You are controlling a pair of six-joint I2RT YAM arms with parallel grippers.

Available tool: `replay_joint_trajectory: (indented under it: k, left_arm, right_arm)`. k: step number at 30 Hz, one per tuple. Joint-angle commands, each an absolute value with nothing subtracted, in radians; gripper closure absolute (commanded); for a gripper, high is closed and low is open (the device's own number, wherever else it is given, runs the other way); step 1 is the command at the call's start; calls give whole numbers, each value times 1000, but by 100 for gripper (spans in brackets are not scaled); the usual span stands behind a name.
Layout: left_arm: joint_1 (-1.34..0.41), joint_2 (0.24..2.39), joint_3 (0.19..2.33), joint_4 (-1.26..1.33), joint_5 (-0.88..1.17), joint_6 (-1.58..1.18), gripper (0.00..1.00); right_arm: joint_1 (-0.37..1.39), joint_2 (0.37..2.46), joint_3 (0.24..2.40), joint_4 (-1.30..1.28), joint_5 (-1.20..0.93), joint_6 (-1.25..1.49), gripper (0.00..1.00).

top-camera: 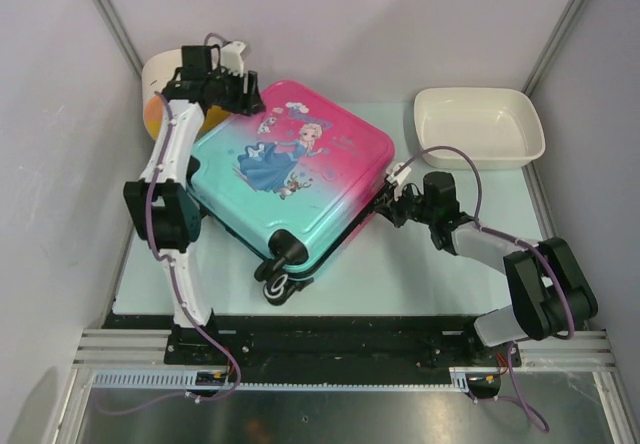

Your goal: Open, take out, and arrange the luggage

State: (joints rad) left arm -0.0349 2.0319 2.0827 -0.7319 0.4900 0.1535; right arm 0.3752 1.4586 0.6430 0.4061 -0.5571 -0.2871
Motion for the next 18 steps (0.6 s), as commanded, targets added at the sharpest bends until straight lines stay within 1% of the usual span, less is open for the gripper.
replay_joint_trajectory:
  k: [1, 2, 3, 5, 7, 8, 9, 10, 11, 12, 13, 14, 15, 16, 17, 18]
  left_arm:
    - [-199, 2137, 2178, -856, 614, 167, 28]
    - [-198, 2117, 2219, -854, 583, 181, 23]
    - [-195, 2096, 2232, -856, 528, 187, 17]
    - [-196, 2027, 2218, -857, 467, 190, 14]
    - [-201, 1872, 2156, -859, 410, 190, 9]
    - [-206, 1809, 2047, -859, 393, 207, 8]
    - [-221, 1669, 1984, -859, 376, 215, 6]
    - [-228, 1601, 1914, -861, 353, 222, 5]
    - [-235, 1535, 1764, -862, 354, 229, 3]
    - [-245, 1457, 1687, -864, 362, 229, 2]
    - [-252, 1334, 1607, -874, 371, 230, 1]
    - [-259, 1266, 1462, -885, 376, 238, 1]
    - [-284, 1212, 1398, -902, 376, 241, 1]
    - [-299, 1115, 1343, -943, 377, 244, 0]
    - [-313, 1076, 1253, -966, 400, 242, 0]
    - [-328, 1039, 1218, -991, 428, 245, 0]
  right_arm:
    - [397, 1404, 649, 417, -562, -206, 100]
    - [402, 1394, 646, 410, -555, -193, 100]
    - [411, 1382, 641, 407, -546, -180, 100]
    - [437, 1373, 634, 403, -528, -149, 100]
    - [460, 1370, 634, 402, -502, -143, 100]
    - [478, 1370, 634, 403, -491, -137, 100]
    - [483, 1371, 634, 414, -483, -135, 100]
    - [489, 1377, 632, 419, -466, -135, 100]
    - [498, 1379, 632, 431, -456, -135, 100]
    - [499, 1382, 630, 436, -436, -132, 100]
    - [502, 1385, 630, 437, -428, -129, 100]
    - [502, 1388, 629, 442, -422, -126, 100]
    - [505, 1388, 629, 440, -405, -118, 100]
    - [505, 1391, 630, 440, -399, -115, 100]
    - [508, 1393, 629, 442, -397, -115, 100]
    - [515, 1393, 629, 442, -391, -118, 100]
